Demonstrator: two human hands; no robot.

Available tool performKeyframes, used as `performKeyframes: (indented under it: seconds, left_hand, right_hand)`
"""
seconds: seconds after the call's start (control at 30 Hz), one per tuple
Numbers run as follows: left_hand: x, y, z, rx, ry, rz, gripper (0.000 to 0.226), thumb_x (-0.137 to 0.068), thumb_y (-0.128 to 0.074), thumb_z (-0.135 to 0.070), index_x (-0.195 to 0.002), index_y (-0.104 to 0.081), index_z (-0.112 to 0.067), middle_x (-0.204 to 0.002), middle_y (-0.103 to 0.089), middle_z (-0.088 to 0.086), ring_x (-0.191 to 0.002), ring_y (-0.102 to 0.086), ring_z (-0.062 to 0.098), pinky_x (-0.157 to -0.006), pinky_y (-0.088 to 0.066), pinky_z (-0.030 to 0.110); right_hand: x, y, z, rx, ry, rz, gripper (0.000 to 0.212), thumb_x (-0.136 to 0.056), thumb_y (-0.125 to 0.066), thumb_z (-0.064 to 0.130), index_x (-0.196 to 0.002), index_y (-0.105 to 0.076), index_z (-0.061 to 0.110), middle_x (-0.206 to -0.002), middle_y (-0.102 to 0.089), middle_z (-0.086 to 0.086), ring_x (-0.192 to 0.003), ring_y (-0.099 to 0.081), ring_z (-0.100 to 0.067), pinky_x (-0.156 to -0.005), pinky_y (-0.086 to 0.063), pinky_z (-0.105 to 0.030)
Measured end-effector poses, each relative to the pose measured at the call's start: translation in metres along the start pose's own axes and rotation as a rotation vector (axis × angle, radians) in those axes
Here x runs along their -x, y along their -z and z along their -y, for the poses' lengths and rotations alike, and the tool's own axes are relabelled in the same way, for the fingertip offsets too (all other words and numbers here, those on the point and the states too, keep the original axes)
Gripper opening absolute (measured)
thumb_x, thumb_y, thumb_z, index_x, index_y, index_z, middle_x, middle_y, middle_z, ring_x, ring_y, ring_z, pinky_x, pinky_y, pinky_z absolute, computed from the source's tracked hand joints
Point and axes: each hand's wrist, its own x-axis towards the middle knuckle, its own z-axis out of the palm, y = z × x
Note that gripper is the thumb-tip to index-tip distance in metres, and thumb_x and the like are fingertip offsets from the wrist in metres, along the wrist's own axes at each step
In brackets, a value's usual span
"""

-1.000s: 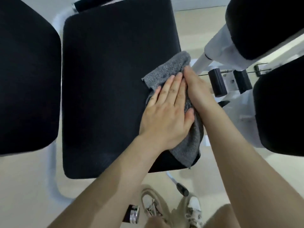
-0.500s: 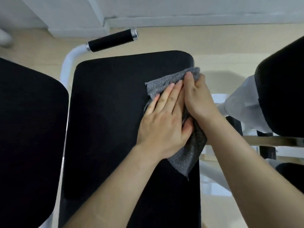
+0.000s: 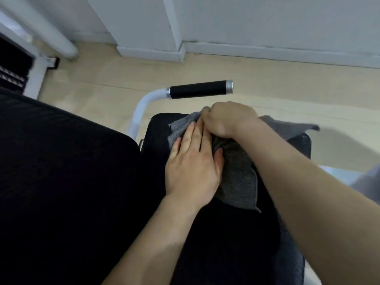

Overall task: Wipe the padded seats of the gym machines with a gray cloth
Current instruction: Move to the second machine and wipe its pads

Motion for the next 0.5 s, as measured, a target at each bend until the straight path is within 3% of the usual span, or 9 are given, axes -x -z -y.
performKeyframes:
  seconds: [0.1,0.2,0.27,0.37,0.43,0.5]
  left_hand:
    - [0.000,-0.004,0.012,0.047,0.117,-0.002,0.073,-0.088,-0.014,-0.046,-0.149,-0.018,-0.007,-0.157,-0.024,0.011,-0.146,-0.015,0.021,-0.117,-0.011,0.036]
    - [-0.007,-0.010,0.002,0.123,0.208,-0.058,0.068,-0.087,-0.031,-0.039,-0.142,-0.034,-0.001,-0.146,-0.041,0.019,-0.141,-0.030,0.030,-0.116,-0.017,0.043]
    - [-0.006,-0.012,0.002,0.162,0.195,-0.089,0.067,-0.088,-0.035,-0.039,-0.143,-0.032,-0.002,-0.148,-0.039,0.017,-0.143,-0.024,0.028,-0.118,-0.015,0.043]
    - [-0.003,-0.010,0.010,0.245,0.243,-0.084,0.074,-0.090,-0.032,-0.046,-0.149,-0.018,-0.004,-0.157,-0.021,0.014,-0.147,-0.007,0.024,-0.120,-0.007,0.040]
    - [0.002,-0.007,0.016,0.306,0.312,-0.092,0.077,-0.091,-0.030,-0.048,-0.151,-0.007,-0.005,-0.160,-0.008,0.013,-0.148,0.003,0.023,-0.120,-0.005,0.040]
    - [0.001,-0.008,0.018,0.273,0.356,-0.096,0.077,-0.092,-0.035,-0.046,-0.151,-0.005,-0.006,-0.160,-0.007,0.014,-0.148,0.001,0.025,-0.120,-0.006,0.042]
  right_hand:
    - [-0.024,-0.019,0.044,-0.009,0.079,-0.055,0.042,-0.097,-0.026,0.035,-0.101,-0.063,0.017,-0.111,-0.064,-0.010,-0.091,-0.055,-0.028,-0.076,-0.036,-0.036]
    - [-0.042,-0.027,0.055,0.024,0.157,-0.070,0.032,-0.096,-0.030,0.034,-0.086,-0.057,0.019,-0.105,-0.064,-0.007,-0.094,-0.057,-0.029,-0.073,-0.038,-0.035]
    - [-0.046,-0.030,0.054,-0.041,0.253,-0.113,0.031,-0.097,-0.034,0.034,-0.087,-0.058,0.018,-0.097,-0.064,-0.005,-0.095,-0.058,-0.029,-0.074,-0.044,-0.036]
    - [-0.053,-0.035,0.070,-0.224,0.421,-0.170,0.028,-0.097,-0.042,0.030,-0.105,-0.067,0.021,-0.101,-0.065,-0.007,-0.096,-0.057,-0.025,-0.081,-0.047,-0.039]
    - [-0.058,-0.037,0.090,-0.203,0.481,-0.059,0.027,-0.097,-0.044,0.031,-0.109,-0.068,0.027,-0.098,-0.064,-0.005,-0.091,-0.057,-0.022,-0.076,-0.045,-0.035]
    - [-0.064,-0.038,0.110,-0.012,0.491,0.149,0.026,-0.096,-0.044,0.034,-0.105,-0.067,0.032,-0.092,-0.064,0.000,-0.083,-0.057,-0.020,-0.067,-0.040,-0.033]
